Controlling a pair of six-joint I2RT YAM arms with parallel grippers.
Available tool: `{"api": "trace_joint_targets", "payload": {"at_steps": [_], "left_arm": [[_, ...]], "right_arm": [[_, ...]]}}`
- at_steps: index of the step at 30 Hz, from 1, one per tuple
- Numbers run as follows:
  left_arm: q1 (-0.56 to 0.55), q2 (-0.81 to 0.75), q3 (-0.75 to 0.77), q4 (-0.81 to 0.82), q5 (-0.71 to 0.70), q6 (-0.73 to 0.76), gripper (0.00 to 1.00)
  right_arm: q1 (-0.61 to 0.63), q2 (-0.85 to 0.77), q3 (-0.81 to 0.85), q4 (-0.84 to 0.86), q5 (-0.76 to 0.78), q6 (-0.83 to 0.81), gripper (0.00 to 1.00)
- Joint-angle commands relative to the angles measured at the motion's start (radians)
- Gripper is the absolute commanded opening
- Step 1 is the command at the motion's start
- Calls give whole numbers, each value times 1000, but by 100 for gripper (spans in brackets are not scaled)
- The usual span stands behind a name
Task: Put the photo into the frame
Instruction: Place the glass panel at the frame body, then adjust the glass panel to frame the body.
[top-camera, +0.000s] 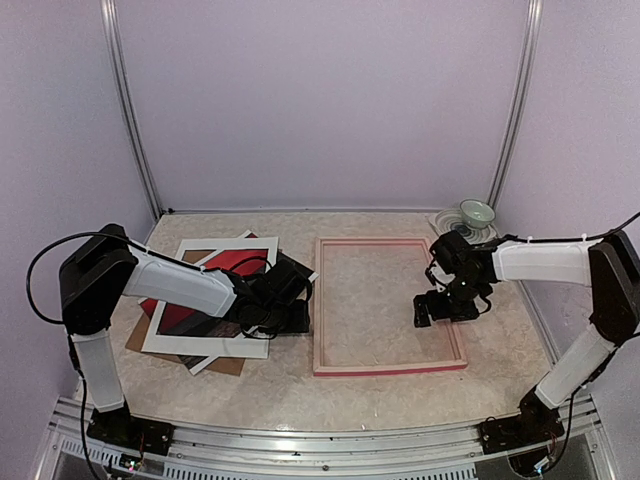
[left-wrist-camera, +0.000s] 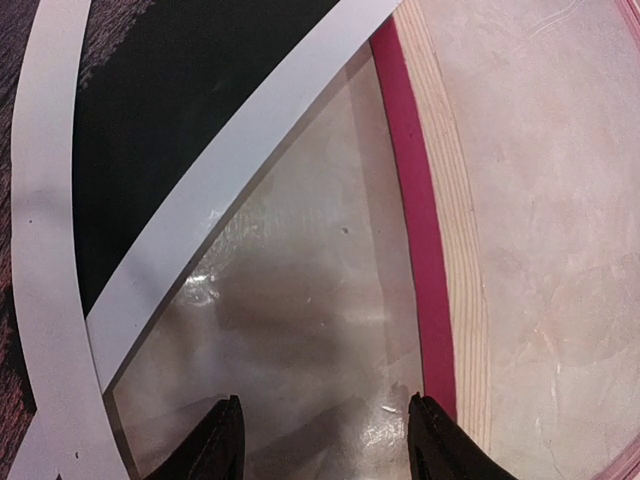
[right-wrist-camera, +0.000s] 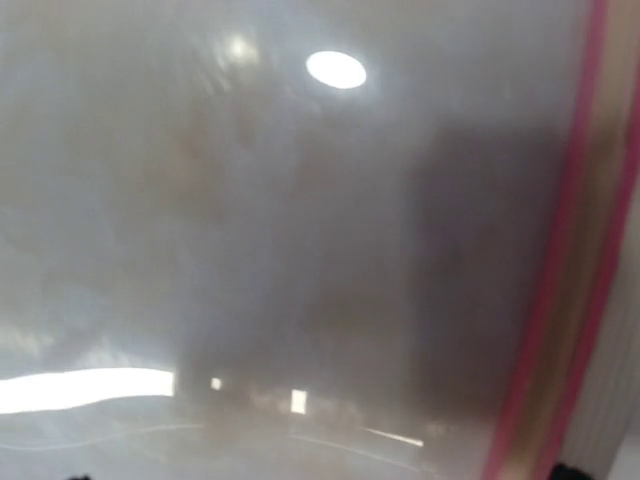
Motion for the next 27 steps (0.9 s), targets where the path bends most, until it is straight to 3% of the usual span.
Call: {"api": "trace_joint_targets", "payload": {"at_steps": [1,12,27], "left_arm": [[-9,-16,-1,-3,22,-1,56],[-8,-10,12,-9,24,7,56],[-9,-6,2,-1,32,12,56]], "right_arm": [[10,-42,-67,-12,1,33,99],[43,-87,-133,22,-101,47,99],[70,-158,-58,-106,-30,-3,99]]}}
